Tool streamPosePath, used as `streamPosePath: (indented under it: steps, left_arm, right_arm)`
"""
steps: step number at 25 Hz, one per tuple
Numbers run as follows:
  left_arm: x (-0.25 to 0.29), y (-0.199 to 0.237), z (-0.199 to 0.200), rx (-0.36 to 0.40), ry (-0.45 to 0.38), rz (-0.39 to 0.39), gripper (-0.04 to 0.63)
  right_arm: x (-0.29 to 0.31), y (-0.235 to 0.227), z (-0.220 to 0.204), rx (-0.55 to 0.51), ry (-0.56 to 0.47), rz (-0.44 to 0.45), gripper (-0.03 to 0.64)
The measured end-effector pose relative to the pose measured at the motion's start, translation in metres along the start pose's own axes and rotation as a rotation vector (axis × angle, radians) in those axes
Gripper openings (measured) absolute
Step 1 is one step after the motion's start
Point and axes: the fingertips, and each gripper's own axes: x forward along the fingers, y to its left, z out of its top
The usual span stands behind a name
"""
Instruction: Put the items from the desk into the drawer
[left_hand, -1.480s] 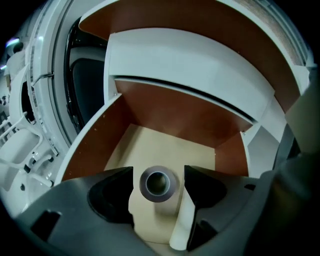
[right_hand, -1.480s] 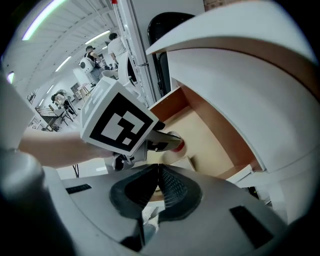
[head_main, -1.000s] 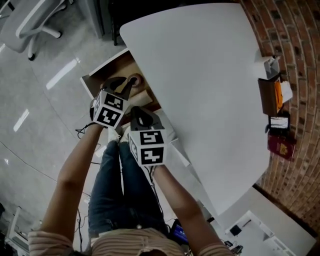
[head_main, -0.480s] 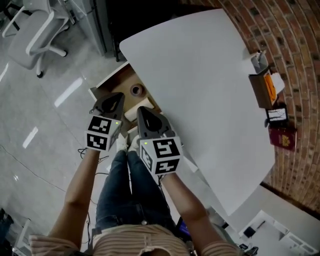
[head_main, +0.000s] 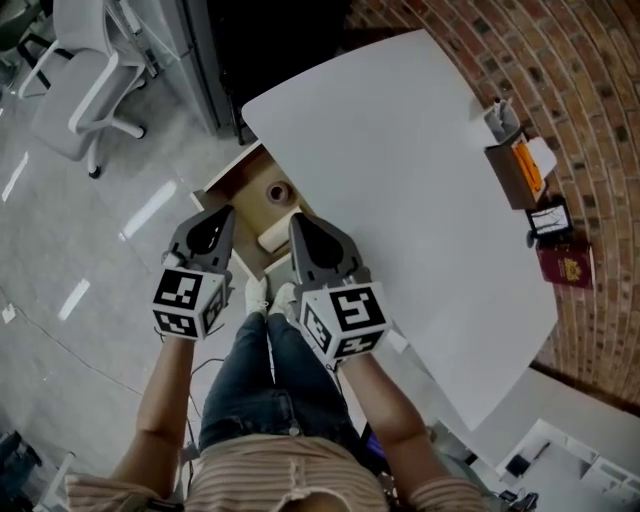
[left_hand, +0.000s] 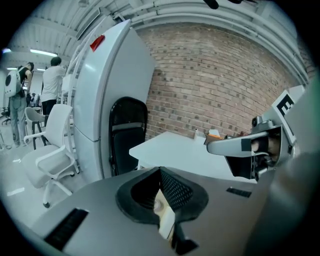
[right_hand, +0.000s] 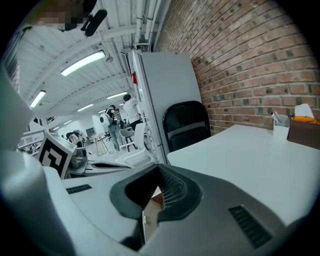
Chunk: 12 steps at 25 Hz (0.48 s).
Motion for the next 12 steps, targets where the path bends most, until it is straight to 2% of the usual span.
streamPosePath:
  steps: [12]
  left_arm:
    - [-0.045, -0.017, 0.025, -0.004, -0.041, 0.010, 0.009]
  right_arm:
    - [-0.052, 0.007, 0.028, -0.030, -0.066, 0.016, 0.015]
